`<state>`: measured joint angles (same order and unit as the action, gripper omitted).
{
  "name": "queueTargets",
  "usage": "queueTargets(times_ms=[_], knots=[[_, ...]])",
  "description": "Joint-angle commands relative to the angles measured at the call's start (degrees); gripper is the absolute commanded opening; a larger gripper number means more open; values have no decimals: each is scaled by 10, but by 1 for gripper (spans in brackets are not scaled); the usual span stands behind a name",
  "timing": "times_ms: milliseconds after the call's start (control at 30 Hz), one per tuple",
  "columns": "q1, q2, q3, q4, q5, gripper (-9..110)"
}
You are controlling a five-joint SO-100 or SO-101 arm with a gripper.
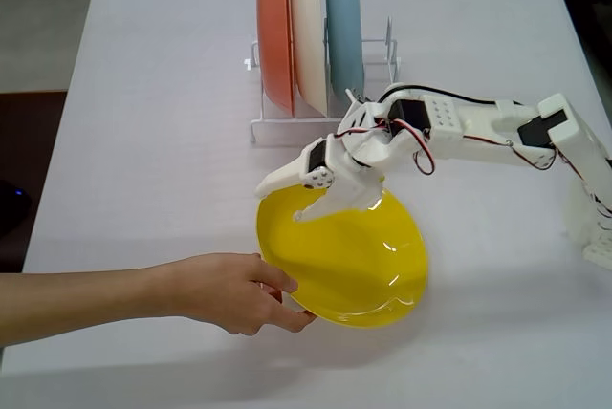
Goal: Can you put the plate away?
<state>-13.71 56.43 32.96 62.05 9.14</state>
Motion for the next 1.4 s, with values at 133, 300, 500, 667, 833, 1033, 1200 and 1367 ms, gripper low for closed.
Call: queueTargets(times_ms=[133, 300, 500, 667, 833, 1033, 1200, 1367], knots=[[6, -17, -54, 2, -6, 35], [13, -20, -54, 6, -25, 35], [20, -29, -58, 6, -51, 36], [23, -53, -74, 6, -69, 40], [27, -67, -90, 4, -78, 40], [27, -69, -106, 24, -59, 39], [25, -71, -108, 23, -49, 39], [24, -107, -156, 22, -45, 38]])
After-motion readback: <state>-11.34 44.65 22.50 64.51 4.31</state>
